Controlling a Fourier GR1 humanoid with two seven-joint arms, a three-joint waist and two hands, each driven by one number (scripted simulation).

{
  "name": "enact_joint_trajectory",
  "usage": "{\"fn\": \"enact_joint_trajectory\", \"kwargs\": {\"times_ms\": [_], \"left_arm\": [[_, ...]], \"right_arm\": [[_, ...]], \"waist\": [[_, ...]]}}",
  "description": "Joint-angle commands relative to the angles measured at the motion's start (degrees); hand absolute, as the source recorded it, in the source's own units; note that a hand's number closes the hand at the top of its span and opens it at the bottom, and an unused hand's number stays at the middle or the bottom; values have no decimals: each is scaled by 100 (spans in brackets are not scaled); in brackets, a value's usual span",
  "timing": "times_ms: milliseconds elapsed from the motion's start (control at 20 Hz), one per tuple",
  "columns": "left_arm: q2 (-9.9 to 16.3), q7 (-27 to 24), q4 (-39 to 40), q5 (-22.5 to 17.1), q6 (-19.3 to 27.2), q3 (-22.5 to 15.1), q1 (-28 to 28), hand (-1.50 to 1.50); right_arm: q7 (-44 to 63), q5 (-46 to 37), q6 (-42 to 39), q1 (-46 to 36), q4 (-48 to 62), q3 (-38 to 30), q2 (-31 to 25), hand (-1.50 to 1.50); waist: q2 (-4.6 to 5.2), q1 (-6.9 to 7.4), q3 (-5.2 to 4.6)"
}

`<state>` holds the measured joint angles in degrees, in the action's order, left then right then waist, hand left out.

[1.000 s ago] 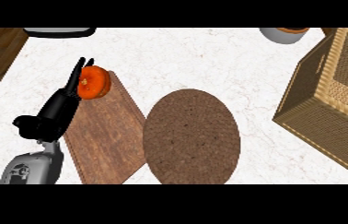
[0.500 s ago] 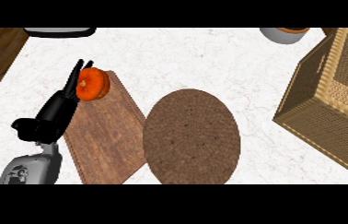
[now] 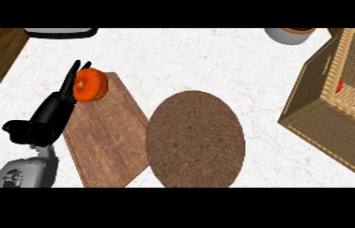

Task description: Pick the tomato from the placemat and place it in the basket

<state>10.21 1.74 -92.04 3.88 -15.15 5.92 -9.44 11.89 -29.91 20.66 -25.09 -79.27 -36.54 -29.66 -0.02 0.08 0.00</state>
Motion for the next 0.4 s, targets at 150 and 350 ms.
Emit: {"fn": "enact_joint_trajectory", "kwargs": {"times_ms": [150,350], "left_arm": [[-7,-46,-123,21,-53,-35,242,0],[5,69,-51,48,-15,-19,18,0]], "right_arm": [[517,784,30,-95,-436,-450,-44,-150],[800,1567,-524,346,-620,-1032,-349,-150]], "waist": [[-14,-6,-2],[-20,-65,-2]]}}
